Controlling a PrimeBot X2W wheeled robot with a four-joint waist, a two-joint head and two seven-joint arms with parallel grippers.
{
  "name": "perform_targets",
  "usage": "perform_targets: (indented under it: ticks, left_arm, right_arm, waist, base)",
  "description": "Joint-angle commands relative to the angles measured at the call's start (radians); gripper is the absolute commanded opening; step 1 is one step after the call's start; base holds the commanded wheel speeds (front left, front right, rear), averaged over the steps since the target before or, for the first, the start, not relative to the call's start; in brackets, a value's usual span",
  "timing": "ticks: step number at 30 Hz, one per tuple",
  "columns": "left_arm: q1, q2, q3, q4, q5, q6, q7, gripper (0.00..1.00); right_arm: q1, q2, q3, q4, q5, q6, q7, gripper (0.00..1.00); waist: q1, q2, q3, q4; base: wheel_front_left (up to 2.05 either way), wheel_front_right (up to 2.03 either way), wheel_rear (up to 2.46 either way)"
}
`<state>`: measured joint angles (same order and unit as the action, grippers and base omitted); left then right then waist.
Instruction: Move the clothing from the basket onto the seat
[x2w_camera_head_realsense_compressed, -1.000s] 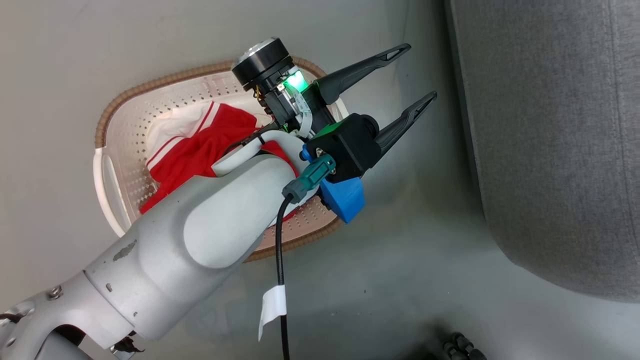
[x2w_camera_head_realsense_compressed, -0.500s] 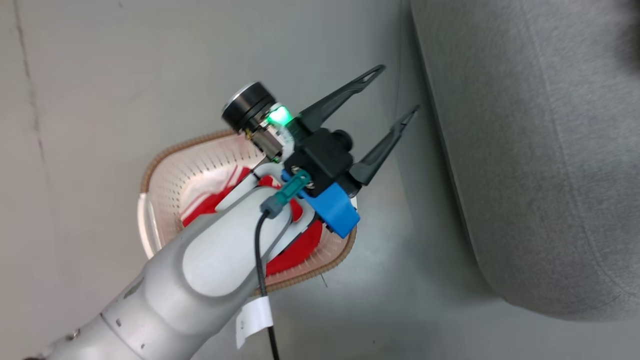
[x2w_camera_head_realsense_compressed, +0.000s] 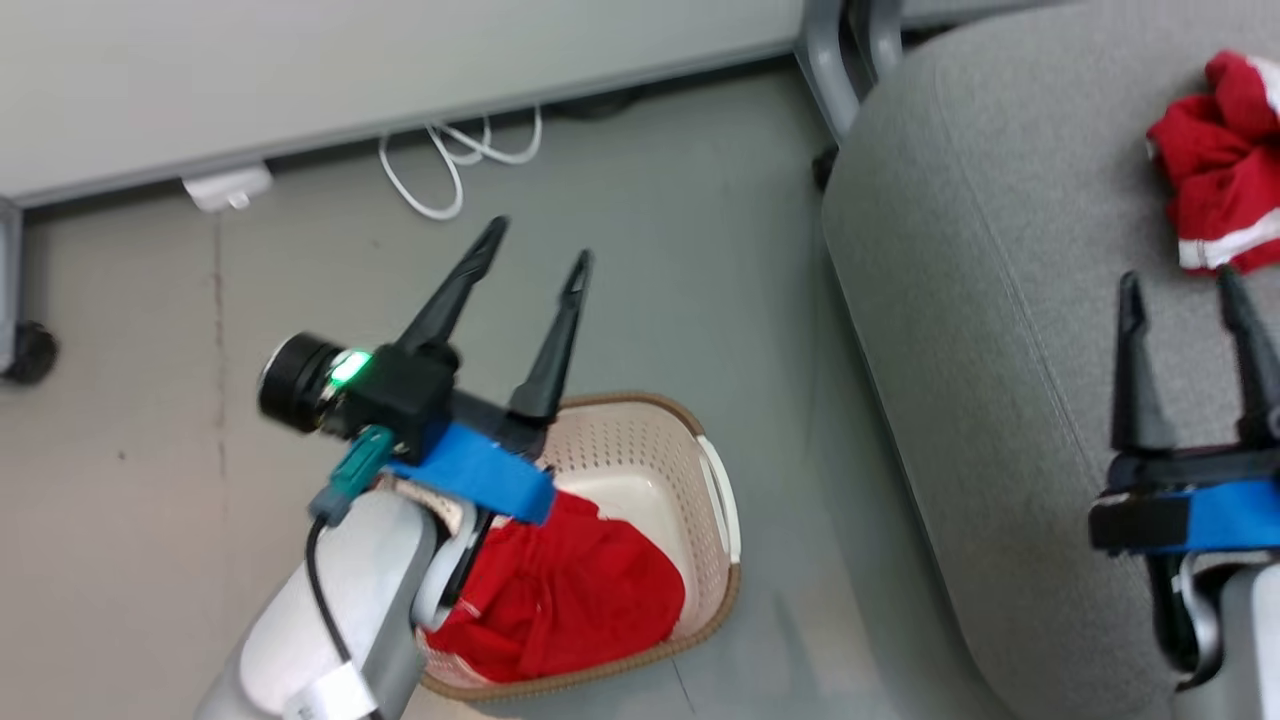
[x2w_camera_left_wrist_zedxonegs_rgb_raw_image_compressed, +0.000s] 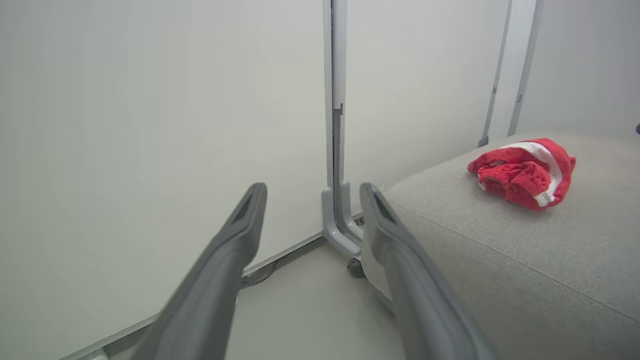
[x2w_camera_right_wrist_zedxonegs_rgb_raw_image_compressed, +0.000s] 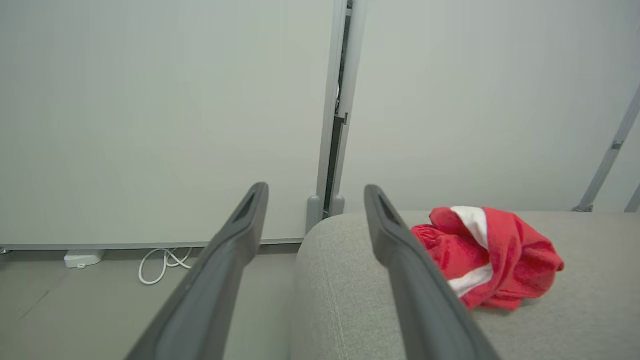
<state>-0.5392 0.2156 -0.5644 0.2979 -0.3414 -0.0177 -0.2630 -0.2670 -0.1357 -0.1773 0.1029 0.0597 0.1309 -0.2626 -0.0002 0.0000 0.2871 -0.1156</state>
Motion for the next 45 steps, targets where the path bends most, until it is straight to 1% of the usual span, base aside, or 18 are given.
perform_targets:
  ticks: [1,4,8,13,16,17,24,30,38,45]
  left_arm:
    - [0.06,0.0,0.054,-0.016,0.011,0.002,-0.003,1.0]
    - [0.128,-0.014,0.146,-0.049,0.03,0.004,-0.003,1.0]
    - [0.218,-0.03,0.244,-0.081,0.072,-0.001,-0.003,1.0]
    - [0.318,-0.064,0.336,-0.112,0.122,-0.018,-0.003,1.0]
    - [0.371,-0.086,0.377,-0.13,0.154,-0.032,-0.003,1.0]
    - [0.371,-0.086,0.377,-0.13,0.154,-0.032,-0.003,1.0]
    - [0.473,-0.123,0.459,-0.162,0.202,-0.055,-0.003,1.0]
    - [0.513,-0.144,0.504,-0.172,0.229,-0.074,-0.003,1.0]
    - [0.531,-0.158,0.536,-0.159,0.246,-0.089,-0.003,1.0]
    - [0.525,-0.163,0.545,-0.158,0.255,-0.097,-0.003,1.0]
  right_arm:
    - [0.043,0.015,0.022,-0.021,-0.006,0.0,-0.003,1.0]
    - [0.083,0.036,0.062,-0.038,-0.011,0.0,-0.004,1.0]
    - [0.125,0.055,0.103,-0.047,-0.005,0.0,-0.004,1.0]
    - [0.171,0.07,0.143,-0.053,-0.006,0.0,-0.003,1.0]
    - [0.194,0.078,0.145,-0.044,-0.005,0.0,-0.003,1.0]
    - [0.194,0.078,0.145,-0.044,-0.005,0.0,-0.003,1.0]
    - [0.234,0.085,0.137,-0.013,-0.001,0.0,-0.004,1.0]
    - [0.252,0.086,0.137,0.029,0.014,0.0,-0.003,1.0]
    - [0.252,0.086,0.14,0.049,0.023,0.0,-0.004,1.0]
    - [0.248,0.086,0.142,0.054,0.028,0.0,-0.004,1.0]
  waist:
    - [0.0002,0.0,-0.075,0.04]
    - [0.0002,0.0,-0.114,0.061]
    - [0.0002,0.0,-0.154,0.087]
    - [0.0002,0.0,-0.192,0.116]
    - [0.0002,0.0,-0.212,0.129]
    - [0.0002,0.0,-0.212,0.129]
    - [0.0002,0.0,-0.25,0.148]
    - [0.0002,0.0,-0.26,0.156]
    - [0.0002,0.0,-0.258,0.158]
    - [0.0002,0.0,-0.257,0.161]
  base:
    - [0.0,0.0,0.0]
    - [0.0,0.0,0.0]
    - [0.0,0.0,0.0]
    - [0.0,0.0,0.0]
    - [0.0,0.0,0.0]
    - [0.0,0.0,0.0]
    - [0.0,0.0,0.0]
    - [0.0,0.0,0.0]
    - [0.0,0.0,0.0]
    - [0.0,0.0,0.0]
